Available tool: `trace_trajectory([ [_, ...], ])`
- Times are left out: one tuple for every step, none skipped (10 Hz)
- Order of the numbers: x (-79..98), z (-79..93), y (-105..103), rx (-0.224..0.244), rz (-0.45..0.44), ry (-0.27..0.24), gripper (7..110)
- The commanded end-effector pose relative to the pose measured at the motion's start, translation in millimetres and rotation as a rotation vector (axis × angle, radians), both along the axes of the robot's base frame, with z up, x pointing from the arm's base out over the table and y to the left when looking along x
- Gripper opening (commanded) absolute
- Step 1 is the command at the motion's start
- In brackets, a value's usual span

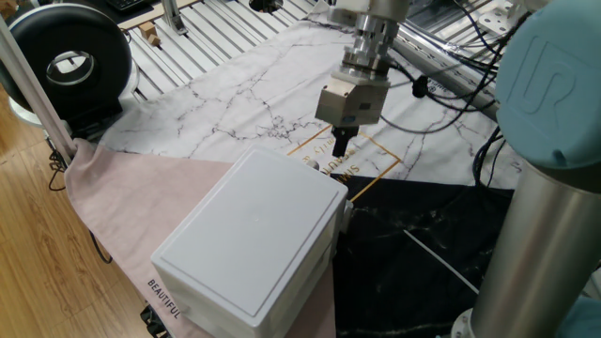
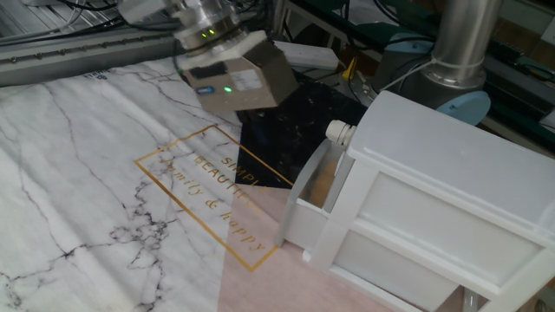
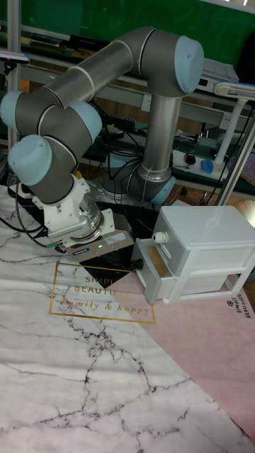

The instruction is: Put things in the drawer

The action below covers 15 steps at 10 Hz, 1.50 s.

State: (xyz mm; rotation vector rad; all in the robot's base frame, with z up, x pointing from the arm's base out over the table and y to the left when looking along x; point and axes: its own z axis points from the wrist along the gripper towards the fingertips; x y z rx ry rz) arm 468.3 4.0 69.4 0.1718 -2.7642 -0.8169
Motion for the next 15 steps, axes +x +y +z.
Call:
trace_trajectory([
  [21.6, -6.5, -4, -0.003, -0.016, -0.034, 7],
  [22.0, -6.5, 6, 0.035, -0.025, -0.025, 7],
  [21.1, -2.9, 20, 0.082, -0.042, -0.011, 7],
  [22.1, -6.6, 24, 0.078, -0.047, -0.016, 7],
  [21.4, -7.9, 31, 0.082, -0.056, -0.014, 7],
  [22.0, -14.5, 35, 0.067, -0.063, -0.022, 7],
  [23.0, -20.8, 39, 0.064, -0.068, -0.029, 7],
  [24.1, -23.3, 42, 0.070, -0.070, -0.031, 7],
  [22.7, -24.2, 43, 0.066, -0.071, -0.028, 7],
  [20.8, -24.5, 48, 0.074, -0.076, -0.026, 7],
  [16.6, -25.4, 49, 0.071, -0.075, -0.014, 7],
  [10.5, -28.3, 43, 0.040, -0.063, 0.009, 7],
  [8.3, -31.2, 39, 0.018, -0.056, 0.011, 7],
  [5.7, -33.2, 40, 0.012, -0.058, 0.013, 7],
  [4.4, -37.6, 36, -0.012, -0.050, 0.007, 7],
])
